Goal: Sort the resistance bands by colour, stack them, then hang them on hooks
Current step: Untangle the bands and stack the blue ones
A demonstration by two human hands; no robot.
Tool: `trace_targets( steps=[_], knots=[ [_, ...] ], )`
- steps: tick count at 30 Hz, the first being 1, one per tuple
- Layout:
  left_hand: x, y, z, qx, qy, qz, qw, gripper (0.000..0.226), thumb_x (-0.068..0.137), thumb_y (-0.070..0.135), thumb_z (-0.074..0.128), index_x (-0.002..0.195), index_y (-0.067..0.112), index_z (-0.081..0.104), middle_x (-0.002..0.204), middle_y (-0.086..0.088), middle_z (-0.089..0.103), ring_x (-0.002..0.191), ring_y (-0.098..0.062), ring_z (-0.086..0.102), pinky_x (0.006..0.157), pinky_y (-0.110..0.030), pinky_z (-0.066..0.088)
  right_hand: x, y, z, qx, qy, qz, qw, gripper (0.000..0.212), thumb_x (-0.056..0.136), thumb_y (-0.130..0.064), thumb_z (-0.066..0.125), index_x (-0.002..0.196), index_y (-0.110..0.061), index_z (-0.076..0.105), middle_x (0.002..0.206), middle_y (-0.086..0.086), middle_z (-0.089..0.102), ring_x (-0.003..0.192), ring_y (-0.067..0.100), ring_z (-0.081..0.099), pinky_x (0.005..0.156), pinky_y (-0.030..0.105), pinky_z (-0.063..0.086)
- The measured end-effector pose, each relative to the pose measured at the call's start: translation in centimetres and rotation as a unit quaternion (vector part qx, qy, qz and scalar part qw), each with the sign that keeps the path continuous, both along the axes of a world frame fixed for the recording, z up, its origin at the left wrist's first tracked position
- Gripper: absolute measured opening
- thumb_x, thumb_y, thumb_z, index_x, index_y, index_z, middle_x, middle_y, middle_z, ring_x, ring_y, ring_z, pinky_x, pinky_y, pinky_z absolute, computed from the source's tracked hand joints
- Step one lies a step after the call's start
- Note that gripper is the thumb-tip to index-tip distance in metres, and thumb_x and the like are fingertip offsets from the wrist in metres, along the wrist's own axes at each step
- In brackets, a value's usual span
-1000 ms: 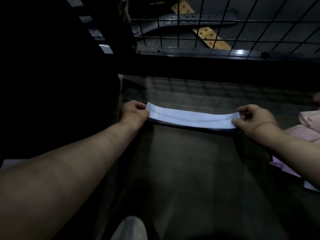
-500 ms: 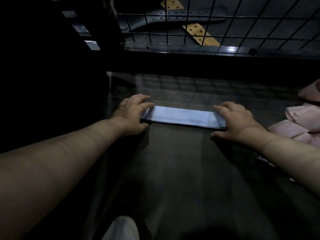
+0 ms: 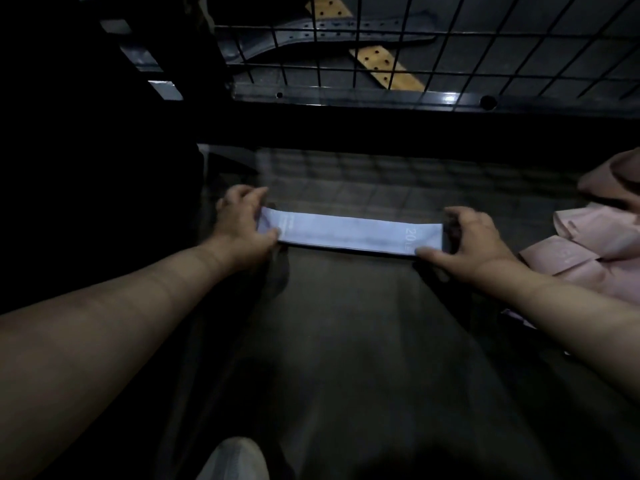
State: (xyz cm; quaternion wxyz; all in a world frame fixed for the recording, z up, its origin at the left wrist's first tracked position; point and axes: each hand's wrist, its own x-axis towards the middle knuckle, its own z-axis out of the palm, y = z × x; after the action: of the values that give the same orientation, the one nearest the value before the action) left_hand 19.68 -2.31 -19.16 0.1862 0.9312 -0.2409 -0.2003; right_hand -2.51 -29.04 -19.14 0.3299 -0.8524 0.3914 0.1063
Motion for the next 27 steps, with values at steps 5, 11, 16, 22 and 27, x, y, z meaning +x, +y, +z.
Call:
trace_targets(
  steps=[5, 11, 16, 22, 27],
  knots=[
    [-1.3, -0.4, -1.3, -0.097, 0.093, 0.272, 0.953, 0.029, 0.097, 0.024, 0.058, 0.115, 0.003, 0.068, 0.108, -0.011, 0.067, 0.106, -0.029, 0.063, 0.093, -0.031, 0.049, -0.4, 0.3, -2.2, 0.111, -0.041, -0.228, 0.967, 0.014, 0.086, -0.030, 0.072, 0.085, -0.020, 0.062, 0.093, 0.005, 0.069, 0.093, 0.027, 0.067, 0.092, 0.046, 0.055],
    [-2.1, -1.1, -1.1, -0.104, 0.079, 0.290, 0.948, 0.023, 0.098, 0.021, 0.056, 0.099, 0.006, 0.074, 0.091, -0.007, 0.066, 0.087, -0.020, 0.061, 0.079, -0.025, 0.046, 0.2, 0.5, -1.9, 0.090, -0.029, -0.219, 0.971, 0.017, 0.090, -0.027, 0.069, 0.077, -0.021, 0.059, 0.084, 0.005, 0.067, 0.087, 0.030, 0.068, 0.087, 0.043, 0.056],
    [-2.5, -1.4, -0.8, -0.092, 0.071, 0.270, 0.956, 0.022, 0.097, 0.019, 0.056, 0.101, 0.008, 0.075, 0.093, -0.006, 0.069, 0.089, -0.018, 0.062, 0.080, -0.023, 0.045, 0.1, 0.8, -1.8, 0.061, -0.047, -0.178, 0.981, 0.012, 0.093, -0.028, 0.066, 0.093, -0.018, 0.059, 0.086, 0.001, 0.062, 0.085, 0.020, 0.059, 0.077, 0.027, 0.042],
    [-2.6, -1.3, -0.7, -0.073, 0.057, 0.243, 0.966, 0.026, 0.097, 0.018, 0.056, 0.109, 0.002, 0.073, 0.109, -0.013, 0.072, 0.101, -0.020, 0.064, 0.082, -0.020, 0.040, 0.3, 1.0, -1.5, 0.041, -0.037, -0.178, 0.982, 0.012, 0.094, -0.028, 0.061, 0.097, -0.017, 0.059, 0.092, 0.002, 0.061, 0.091, 0.020, 0.056, 0.080, 0.024, 0.039],
    [-2.7, -1.5, -0.3, -0.074, 0.069, 0.254, 0.962, 0.028, 0.098, 0.017, 0.056, 0.117, 0.001, 0.070, 0.117, -0.015, 0.070, 0.109, -0.026, 0.063, 0.085, -0.020, 0.039, 0.2, 1.1, -1.7, 0.042, -0.038, -0.170, 0.984, 0.016, 0.092, -0.029, 0.065, 0.098, -0.017, 0.056, 0.088, 0.000, 0.059, 0.089, 0.020, 0.056, 0.080, 0.026, 0.040]
  ],
)
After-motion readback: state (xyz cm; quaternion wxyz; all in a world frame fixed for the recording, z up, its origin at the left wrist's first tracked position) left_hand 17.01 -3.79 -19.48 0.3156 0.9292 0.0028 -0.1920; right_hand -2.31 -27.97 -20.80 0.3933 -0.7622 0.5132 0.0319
